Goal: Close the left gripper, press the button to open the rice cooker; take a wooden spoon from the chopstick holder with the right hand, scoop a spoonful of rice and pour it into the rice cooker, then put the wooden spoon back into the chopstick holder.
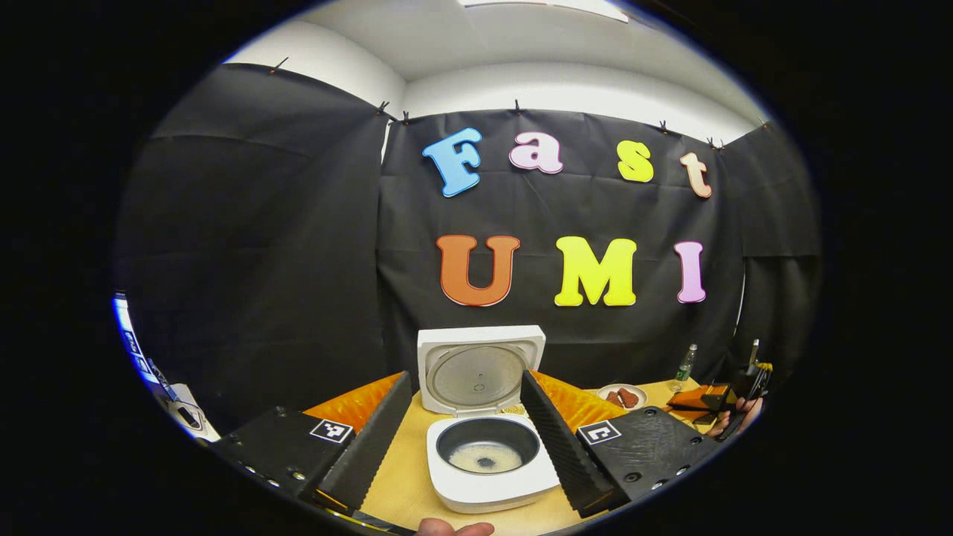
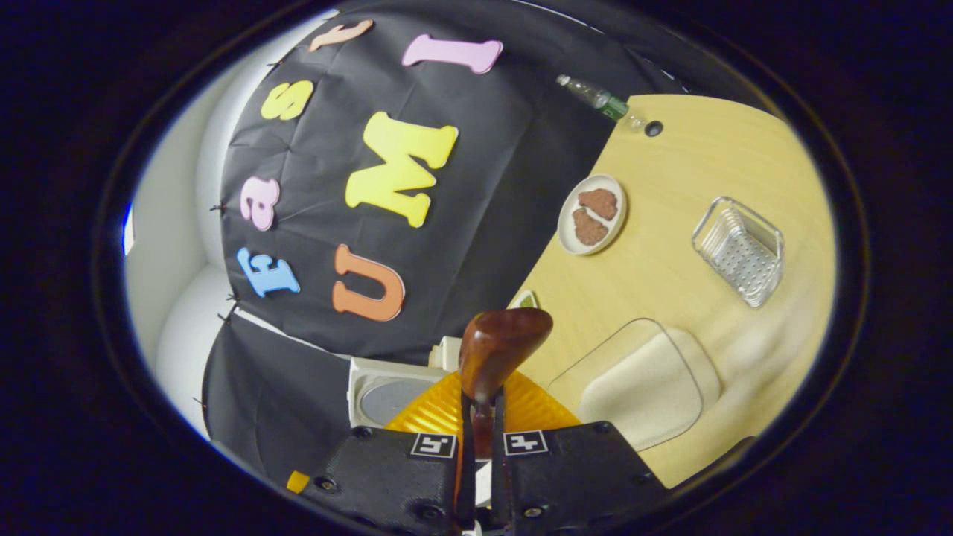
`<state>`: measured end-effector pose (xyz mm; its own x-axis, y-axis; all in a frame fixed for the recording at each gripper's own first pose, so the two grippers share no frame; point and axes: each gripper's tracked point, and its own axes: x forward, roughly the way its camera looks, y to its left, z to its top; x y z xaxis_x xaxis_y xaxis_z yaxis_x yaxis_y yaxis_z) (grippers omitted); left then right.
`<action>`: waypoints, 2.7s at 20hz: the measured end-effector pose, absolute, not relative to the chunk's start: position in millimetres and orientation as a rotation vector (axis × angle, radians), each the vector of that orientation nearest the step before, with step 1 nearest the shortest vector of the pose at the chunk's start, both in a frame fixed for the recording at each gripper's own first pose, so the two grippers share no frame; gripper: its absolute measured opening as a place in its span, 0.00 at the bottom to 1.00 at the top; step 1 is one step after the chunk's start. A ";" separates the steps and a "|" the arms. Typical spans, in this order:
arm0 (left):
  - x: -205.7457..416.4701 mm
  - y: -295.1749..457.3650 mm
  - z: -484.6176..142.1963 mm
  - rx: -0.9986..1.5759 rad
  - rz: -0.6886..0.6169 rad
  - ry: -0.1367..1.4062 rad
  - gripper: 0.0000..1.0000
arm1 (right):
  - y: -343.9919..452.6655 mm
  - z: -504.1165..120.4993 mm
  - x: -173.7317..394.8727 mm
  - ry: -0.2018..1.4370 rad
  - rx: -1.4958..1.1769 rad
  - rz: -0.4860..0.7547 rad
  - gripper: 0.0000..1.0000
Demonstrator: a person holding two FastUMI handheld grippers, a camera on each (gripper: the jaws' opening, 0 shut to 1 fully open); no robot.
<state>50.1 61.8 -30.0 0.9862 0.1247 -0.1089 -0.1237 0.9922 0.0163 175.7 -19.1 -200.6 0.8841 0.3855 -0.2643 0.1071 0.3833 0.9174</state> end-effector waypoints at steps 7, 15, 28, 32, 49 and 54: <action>25.4 90.7 -33.4 0.032 0.164 0.093 0.94 | 69.6 -177.1 218.7 0.528 1.064 0.268 0.10; 4.0 133.5 -39.8 0.020 0.246 0.100 0.94 | 135.6 -178.7 256.0 0.552 0.805 0.294 0.07; -19.2 171.4 -56.1 -0.003 0.338 0.117 0.94 | 189.5 -194.2 289.6 0.553 0.376 0.336 0.10; -18.6 174.0 -61.0 -0.012 0.344 0.128 0.94 | 203.7 -190.8 292.0 0.518 0.250 0.366 0.10; -17.4 161.5 -56.2 -0.052 0.308 0.108 0.94 | 255.9 -126.6 246.2 0.180 -0.294 0.553 0.10; -20.1 159.6 -49.2 -0.070 0.316 0.084 0.94 | 261.2 -118.9 232.4 0.119 -0.383 0.582 0.10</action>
<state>-20.1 159.6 -49.2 0.9470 0.3075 -0.0930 -0.3133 0.9481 -0.0552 232.4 261.2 -118.9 0.8307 0.5130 -0.2165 -0.5568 0.7671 -0.3187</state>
